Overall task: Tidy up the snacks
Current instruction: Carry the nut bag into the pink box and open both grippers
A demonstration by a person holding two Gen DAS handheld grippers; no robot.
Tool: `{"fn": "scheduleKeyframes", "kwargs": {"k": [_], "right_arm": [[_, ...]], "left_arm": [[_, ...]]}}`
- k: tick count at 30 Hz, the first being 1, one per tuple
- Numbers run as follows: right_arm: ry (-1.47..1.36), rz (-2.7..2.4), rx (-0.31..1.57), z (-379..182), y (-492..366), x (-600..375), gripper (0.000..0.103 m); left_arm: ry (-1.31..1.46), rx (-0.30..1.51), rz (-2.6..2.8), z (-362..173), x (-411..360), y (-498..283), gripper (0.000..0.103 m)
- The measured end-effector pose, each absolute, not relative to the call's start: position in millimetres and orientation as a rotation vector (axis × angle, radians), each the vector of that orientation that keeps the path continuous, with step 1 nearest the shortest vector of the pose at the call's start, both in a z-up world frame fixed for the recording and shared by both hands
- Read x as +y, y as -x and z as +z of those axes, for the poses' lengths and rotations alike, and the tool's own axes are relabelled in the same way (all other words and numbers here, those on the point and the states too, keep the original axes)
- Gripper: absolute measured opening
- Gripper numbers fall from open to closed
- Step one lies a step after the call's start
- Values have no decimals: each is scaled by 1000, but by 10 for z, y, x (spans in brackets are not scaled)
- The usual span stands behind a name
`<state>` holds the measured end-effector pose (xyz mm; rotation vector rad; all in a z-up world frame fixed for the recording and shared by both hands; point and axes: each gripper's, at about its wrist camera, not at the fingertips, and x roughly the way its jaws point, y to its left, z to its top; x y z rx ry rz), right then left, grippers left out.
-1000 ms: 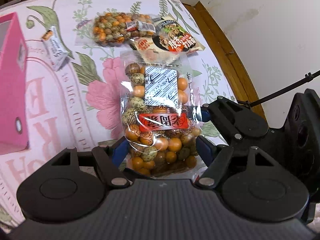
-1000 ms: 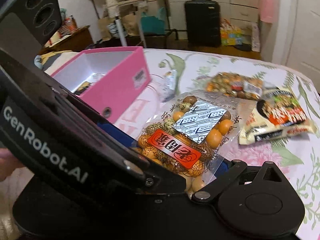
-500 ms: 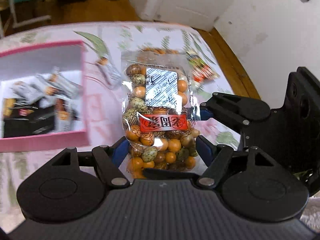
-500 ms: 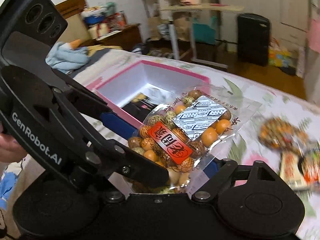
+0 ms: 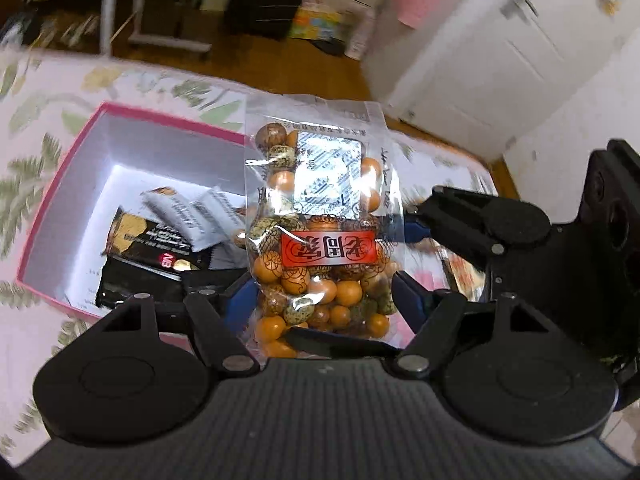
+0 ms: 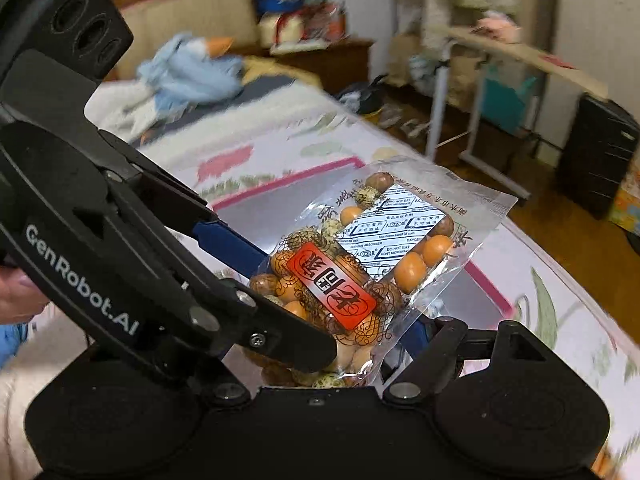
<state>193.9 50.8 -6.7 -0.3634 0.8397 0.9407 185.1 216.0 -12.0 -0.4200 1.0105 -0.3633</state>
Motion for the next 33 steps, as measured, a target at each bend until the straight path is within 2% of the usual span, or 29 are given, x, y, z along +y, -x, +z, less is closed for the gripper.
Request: {"fn": "scheduleKeyframes", "kwargs": {"k": [3, 8, 14, 17, 26, 33], "right_arm": [[402, 988, 917, -170, -2209, 731, 83], [528, 1048, 1001, -393, -2397, 1018, 83], [689, 1088, 1114, -748, -2432, 1199, 83], [673, 1004, 1183, -863, -2472, 1121, 82], [505, 888, 1050, -92, -2190, 470, 83], [435, 786, 1065, 310, -2139, -93, 83]], "left_arm": [[527, 1027, -307, -369, 2351, -1993, 71], [532, 1044, -241, -623, 2502, -2116, 71], [427, 1139, -197, -879, 2486, -2253, 71], [321, 1089, -187, -845, 2397, -2195, 73], [261, 973, -246, -444, 2339, -1831, 73], [174, 923, -310, 13, 1968, -1553, 72]]}}
